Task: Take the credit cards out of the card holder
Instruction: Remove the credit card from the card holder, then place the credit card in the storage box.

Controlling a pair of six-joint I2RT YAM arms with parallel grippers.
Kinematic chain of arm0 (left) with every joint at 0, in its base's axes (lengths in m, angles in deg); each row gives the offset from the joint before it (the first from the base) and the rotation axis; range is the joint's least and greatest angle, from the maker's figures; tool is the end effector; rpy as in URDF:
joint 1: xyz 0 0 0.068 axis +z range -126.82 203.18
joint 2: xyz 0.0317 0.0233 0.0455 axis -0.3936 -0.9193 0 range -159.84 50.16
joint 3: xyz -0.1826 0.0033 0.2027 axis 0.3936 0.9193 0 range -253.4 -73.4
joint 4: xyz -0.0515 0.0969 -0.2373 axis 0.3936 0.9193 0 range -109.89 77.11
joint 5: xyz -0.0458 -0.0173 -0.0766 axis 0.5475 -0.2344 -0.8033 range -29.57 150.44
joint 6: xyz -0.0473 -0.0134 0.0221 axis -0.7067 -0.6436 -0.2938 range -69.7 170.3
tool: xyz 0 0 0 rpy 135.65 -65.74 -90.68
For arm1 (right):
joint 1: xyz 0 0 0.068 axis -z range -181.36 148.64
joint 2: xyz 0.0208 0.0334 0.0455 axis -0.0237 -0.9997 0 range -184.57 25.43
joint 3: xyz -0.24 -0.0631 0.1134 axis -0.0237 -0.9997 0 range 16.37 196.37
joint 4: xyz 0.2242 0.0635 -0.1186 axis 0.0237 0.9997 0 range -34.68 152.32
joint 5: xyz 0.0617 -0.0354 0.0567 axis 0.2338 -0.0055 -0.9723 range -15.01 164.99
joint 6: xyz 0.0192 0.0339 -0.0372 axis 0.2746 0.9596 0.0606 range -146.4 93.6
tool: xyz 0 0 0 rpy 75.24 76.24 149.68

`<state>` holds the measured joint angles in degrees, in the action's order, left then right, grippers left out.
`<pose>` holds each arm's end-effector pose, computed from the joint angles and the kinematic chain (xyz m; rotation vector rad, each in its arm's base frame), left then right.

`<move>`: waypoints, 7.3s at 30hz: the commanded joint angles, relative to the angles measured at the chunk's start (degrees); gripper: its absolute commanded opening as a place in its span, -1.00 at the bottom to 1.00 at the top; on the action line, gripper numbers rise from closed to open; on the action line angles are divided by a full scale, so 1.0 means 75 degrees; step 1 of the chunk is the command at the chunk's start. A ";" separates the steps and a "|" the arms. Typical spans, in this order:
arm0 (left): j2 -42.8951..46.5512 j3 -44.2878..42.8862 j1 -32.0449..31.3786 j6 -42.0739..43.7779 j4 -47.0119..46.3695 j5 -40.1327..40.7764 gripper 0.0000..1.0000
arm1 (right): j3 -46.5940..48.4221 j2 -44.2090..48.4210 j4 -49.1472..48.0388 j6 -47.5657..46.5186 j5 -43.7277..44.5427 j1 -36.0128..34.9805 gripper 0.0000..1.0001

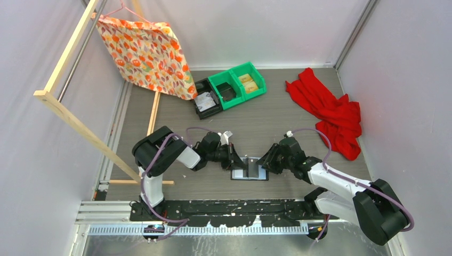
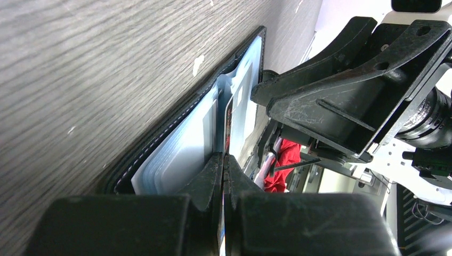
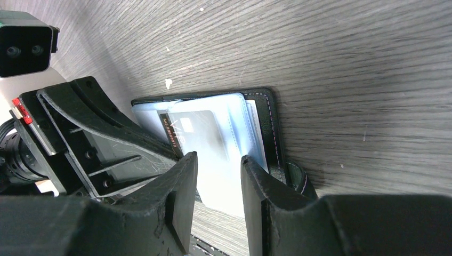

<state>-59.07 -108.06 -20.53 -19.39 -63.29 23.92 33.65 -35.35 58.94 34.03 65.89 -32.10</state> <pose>0.2149 -0.2348 0.0895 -0.1112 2.5950 -1.6658 0.1557 0.0991 0.1388 0.5854 2.5248 0.8711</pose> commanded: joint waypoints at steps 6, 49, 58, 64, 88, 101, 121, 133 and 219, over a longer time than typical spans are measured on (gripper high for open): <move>0.0590 0.0288 0.0219 0.0419 0.0364 -0.0100 -0.99 | -0.0269 -0.0225 0.0812 -0.0137 0.0375 -0.0038 -0.18; -0.0123 0.0046 0.0120 -0.0148 -0.0628 -0.0242 -0.99 | -0.0107 -0.0304 0.0961 -0.0290 0.0426 -0.0039 -0.18; 0.0952 0.0060 0.0549 0.0854 0.1366 -0.0347 -0.99 | -0.0118 -0.0303 0.0994 -0.0289 0.0490 -0.0034 -0.18; 0.2019 -0.0812 0.0719 0.2728 0.4839 -0.0391 -0.99 | -0.0147 -0.0382 0.0879 -0.0327 0.0438 -0.0032 -0.19; 0.1585 -0.8105 0.1567 0.3437 0.9807 0.3473 -0.99 | 0.0167 0.0437 0.1525 -0.0626 0.0780 -0.0036 -0.09; 0.0696 -0.8084 0.1433 0.1640 0.7502 0.5464 -0.99 | 0.0637 0.0736 0.1716 -0.1058 0.1078 -0.0038 0.04; -0.0209 -0.6050 0.0396 -0.0001 0.0907 1.0168 -0.99 | 0.0491 0.0514 0.1299 -0.1154 0.0743 -0.0035 0.16; -0.1076 -0.6177 0.0225 -0.0515 0.0505 1.2168 -0.99 | 0.0599 0.0501 0.1437 -0.1288 0.0680 -0.0034 0.16; 0.3147 -0.4991 0.2910 0.4659 0.9246 -0.3113 -0.29 | 0.1831 -0.1110 -0.5544 0.2168 -0.3807 0.0925 -0.98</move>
<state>-35.86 -139.88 0.39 7.17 -4.73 -3.05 46.65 -46.58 11.55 54.09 33.80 -25.85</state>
